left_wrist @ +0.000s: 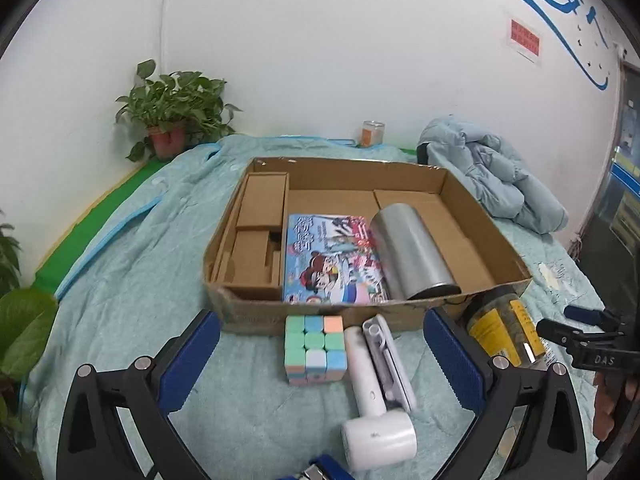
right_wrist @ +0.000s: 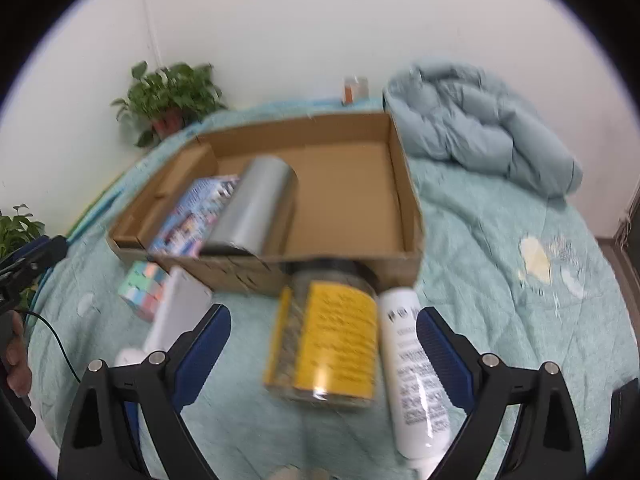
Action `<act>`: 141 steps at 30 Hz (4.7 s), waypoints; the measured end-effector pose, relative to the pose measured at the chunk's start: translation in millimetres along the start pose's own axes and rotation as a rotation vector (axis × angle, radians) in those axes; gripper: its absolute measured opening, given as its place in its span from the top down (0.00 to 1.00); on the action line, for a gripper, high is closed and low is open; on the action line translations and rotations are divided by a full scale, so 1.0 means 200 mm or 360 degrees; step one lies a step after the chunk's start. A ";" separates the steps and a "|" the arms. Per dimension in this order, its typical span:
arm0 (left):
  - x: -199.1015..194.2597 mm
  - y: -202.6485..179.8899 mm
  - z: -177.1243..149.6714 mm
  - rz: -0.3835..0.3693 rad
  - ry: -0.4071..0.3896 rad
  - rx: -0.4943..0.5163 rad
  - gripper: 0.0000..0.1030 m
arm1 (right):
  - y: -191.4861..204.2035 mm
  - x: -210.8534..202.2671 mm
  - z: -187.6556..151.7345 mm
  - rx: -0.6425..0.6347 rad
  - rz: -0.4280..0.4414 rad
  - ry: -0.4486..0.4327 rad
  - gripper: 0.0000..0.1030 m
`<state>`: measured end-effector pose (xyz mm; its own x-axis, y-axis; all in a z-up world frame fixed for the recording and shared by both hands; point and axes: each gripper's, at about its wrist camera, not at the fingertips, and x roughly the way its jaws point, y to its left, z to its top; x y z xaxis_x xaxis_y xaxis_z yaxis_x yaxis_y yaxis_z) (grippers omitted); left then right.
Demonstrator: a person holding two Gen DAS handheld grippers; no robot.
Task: Organize rigid objects
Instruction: 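Grasp the yellow-labelled jar between both grippers, then lift the yellow-labelled jar with both grippers and lower it beside the silver can, then open both grippers and withdraw from the jar, then grasp the white spray bottle between both grippers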
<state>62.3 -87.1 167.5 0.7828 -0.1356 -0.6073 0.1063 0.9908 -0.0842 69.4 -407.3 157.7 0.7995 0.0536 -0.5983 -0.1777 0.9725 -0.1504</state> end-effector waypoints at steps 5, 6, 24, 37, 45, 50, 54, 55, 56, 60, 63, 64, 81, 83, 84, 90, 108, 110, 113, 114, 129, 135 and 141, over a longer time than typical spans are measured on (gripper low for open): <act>0.04 -0.03 -0.05 -0.0076 0.0116 -0.0003 0.00 | -0.19 0.19 -0.08 0.0275 0.0175 0.0291 0.22; 0.06 -0.05 -0.04 -0.0101 0.0150 0.0000 0.00 | -0.19 0.20 -0.08 0.0312 0.0221 0.0322 0.23; 0.77 -0.59 0.04 -0.0907 0.0918 -0.0159 0.05 | -0.04 0.22 -0.06 0.0117 0.0390 0.0383 0.30; 1.05 -0.74 -0.03 -0.0956 0.1137 -0.0169 0.19 | -0.07 0.40 -0.07 0.0242 0.0545 0.0561 0.16; 0.93 -0.74 -0.01 -0.0966 0.1061 -0.0094 0.20 | 0.00 0.38 -0.05 0.0201 0.0485 0.0595 0.16; 0.74 -0.72 0.07 -0.0985 0.0929 -0.0049 0.20 | 0.06 0.22 -0.05 0.0158 0.0462 0.0478 0.16; 0.60 -0.67 0.14 -0.0985 0.0817 -0.0040 0.21 | 0.10 0.11 -0.02 0.0131 0.0472 0.0405 0.16; 0.56 -0.64 0.14 -0.0982 0.0796 -0.0036 0.21 | 0.11 0.08 -0.01 0.0112 0.0474 0.0383 0.16; 0.54 -0.63 0.16 -0.0971 0.0766 -0.0035 0.21 | 0.12 0.06 0.01 0.0093 0.0478 0.0365 0.16; 0.47 -0.56 0.21 -0.0966 0.0719 -0.0072 0.21 | 0.15 0.04 0.05 0.0025 0.0498 0.0345 0.16; 0.45 -0.51 0.24 -0.0974 0.0696 -0.0093 0.21 | 0.17 0.04 0.10 -0.0034 0.0493 0.0335 0.16; 0.45 -0.49 0.26 -0.0975 0.0687 -0.0097 0.21 | 0.18 0.04 0.12 -0.0054 0.0491 0.0329 0.16; 0.73 -0.64 0.62 -0.0973 0.0646 -0.0097 0.20 | 0.08 0.18 0.49 -0.0071 0.0471 0.0332 0.16; 0.81 -0.68 0.64 -0.0975 0.0670 -0.0100 0.20 | 0.05 0.23 0.53 -0.0048 0.0461 0.0353 0.16; 0.84 -0.69 0.65 -0.0975 0.0679 -0.0096 0.20 | 0.03 0.25 0.54 -0.0043 0.0458 0.0363 0.16; 1.02 -0.77 0.62 -0.0944 0.0782 -0.0083 0.20 | -0.05 0.38 0.54 -0.0013 0.0468 0.0428 0.16; 1.00 -0.74 0.59 -0.0671 0.0736 0.0044 0.24 | -0.10 0.60 0.43 0.0046 0.0391 0.0536 0.17; 0.93 -0.68 0.58 -0.0659 0.0684 0.0044 0.24 | -0.08 0.60 0.42 0.0035 0.0364 0.0506 0.16; 0.83 -0.59 0.55 -0.0609 0.0606 0.0071 0.24 | -0.09 0.56 0.40 0.0058 0.0343 0.0447 0.16; 0.78 -0.54 0.54 -0.0586 0.0561 0.0070 0.24 | -0.10 0.52 0.40 0.0090 0.0320 0.0389 0.16; 0.21 -0.15 0.23 -0.0374 0.0086 0.0122 1.00 | -0.07 0.14 -0.01 -0.0031 -0.0027 -0.0100 0.53; 0.09 -0.14 0.10 -0.0212 0.0075 0.0145 0.03 | -0.13 0.12 -0.12 -0.0074 -0.0106 -0.0079 0.60; 0.07 -0.07 0.01 -0.0187 0.0146 0.0082 0.00 | -0.33 0.19 -0.21 0.0070 -0.0055 0.0095 0.35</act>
<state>72.6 -102.0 161.9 0.7041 -0.2481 -0.6653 0.2272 0.9664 -0.1199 87.7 -479.6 111.9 0.7688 0.0072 -0.6394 -0.1240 0.9827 -0.1379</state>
